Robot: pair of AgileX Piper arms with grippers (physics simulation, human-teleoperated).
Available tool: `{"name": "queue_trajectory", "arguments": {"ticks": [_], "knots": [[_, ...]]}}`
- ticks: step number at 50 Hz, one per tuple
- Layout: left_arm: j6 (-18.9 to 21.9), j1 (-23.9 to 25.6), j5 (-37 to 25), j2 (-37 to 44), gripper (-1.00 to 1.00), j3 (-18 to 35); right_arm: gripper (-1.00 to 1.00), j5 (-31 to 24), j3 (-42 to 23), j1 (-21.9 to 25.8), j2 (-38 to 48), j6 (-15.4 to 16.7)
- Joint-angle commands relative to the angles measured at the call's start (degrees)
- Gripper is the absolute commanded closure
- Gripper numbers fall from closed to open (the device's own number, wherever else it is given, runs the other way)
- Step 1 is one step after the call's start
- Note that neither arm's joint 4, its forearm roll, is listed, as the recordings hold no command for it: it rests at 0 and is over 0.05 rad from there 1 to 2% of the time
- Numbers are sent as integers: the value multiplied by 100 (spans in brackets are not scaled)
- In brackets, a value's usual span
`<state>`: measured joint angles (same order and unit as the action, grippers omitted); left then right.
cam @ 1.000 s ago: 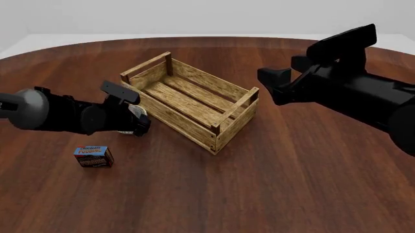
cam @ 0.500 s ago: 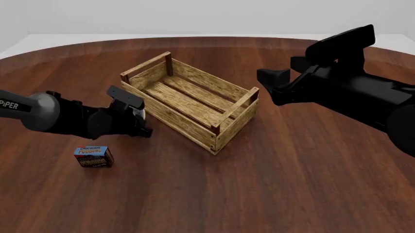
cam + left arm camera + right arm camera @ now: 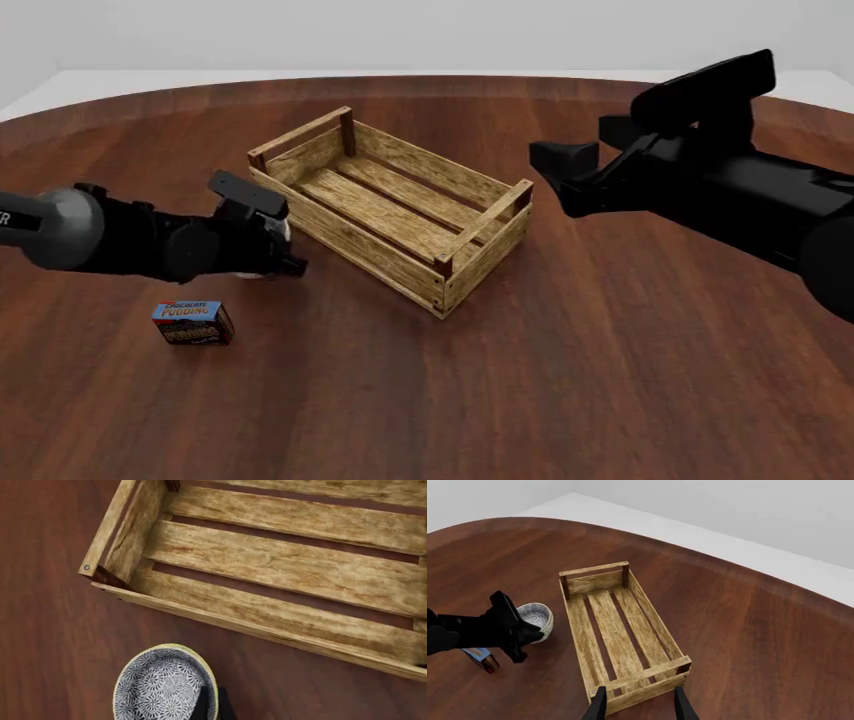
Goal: Stack the right bowl on the left bowl and place them in the tray.
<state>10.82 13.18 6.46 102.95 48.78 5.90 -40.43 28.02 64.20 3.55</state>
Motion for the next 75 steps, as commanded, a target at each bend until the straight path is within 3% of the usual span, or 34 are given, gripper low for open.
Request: {"name": "queue_trajectory", "arguments": {"ticks": [1, 44, 75], "knots": [[20, -52, -228, -428, 100, -57, -100, -23, 5, 10, -42, 1], [-23, -155, -934, -1919, 100, -71, -100, -104, 13, -1, -216, 4], [326, 34, -1736, -2619, 100, 544, -100, -138, 5, -43, -275, -15]]}}
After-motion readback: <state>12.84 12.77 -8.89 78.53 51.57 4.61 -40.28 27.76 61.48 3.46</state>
